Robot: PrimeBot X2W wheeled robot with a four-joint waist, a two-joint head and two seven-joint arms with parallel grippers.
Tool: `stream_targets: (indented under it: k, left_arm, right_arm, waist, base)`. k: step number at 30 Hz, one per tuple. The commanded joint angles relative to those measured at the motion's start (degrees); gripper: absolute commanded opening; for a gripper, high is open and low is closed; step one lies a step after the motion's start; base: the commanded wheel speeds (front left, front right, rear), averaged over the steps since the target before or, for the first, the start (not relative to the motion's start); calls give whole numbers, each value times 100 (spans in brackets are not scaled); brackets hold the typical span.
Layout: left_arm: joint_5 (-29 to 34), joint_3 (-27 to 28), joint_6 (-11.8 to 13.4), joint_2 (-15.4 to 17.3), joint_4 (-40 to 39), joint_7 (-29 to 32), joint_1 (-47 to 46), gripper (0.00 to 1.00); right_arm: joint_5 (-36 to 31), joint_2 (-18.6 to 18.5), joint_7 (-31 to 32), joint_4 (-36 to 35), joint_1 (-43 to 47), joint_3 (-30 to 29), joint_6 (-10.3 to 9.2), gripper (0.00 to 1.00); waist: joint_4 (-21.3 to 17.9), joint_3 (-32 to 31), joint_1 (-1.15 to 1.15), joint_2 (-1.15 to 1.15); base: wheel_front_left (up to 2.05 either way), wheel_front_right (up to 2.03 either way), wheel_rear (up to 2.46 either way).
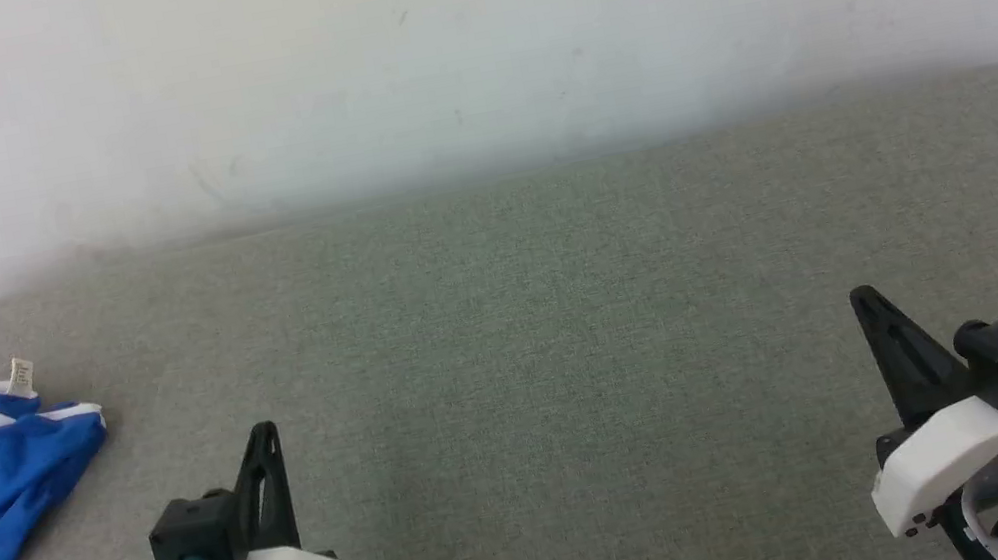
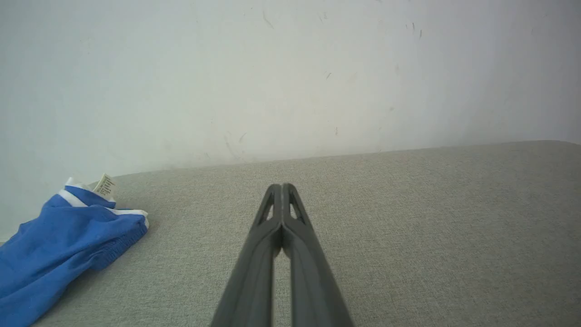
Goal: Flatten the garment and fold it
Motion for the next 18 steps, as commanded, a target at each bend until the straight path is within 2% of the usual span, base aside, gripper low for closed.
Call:
stream_targets:
  k: [1,18]
  left_arm:
    - [38,-4,-46,-28,10,1,-69,0]
    - [38,-4,-46,-28,10,1,-69,0]
  right_arm:
    - [-43,24,4,-39,48,-3,-12,0]
    - [-43,24,4,-39,48,-3,-12,0]
  waist:
    - [0,0,0,0]
    - [0,0,0,0]
  base:
    - [0,0,0]
    - [0,0,0]
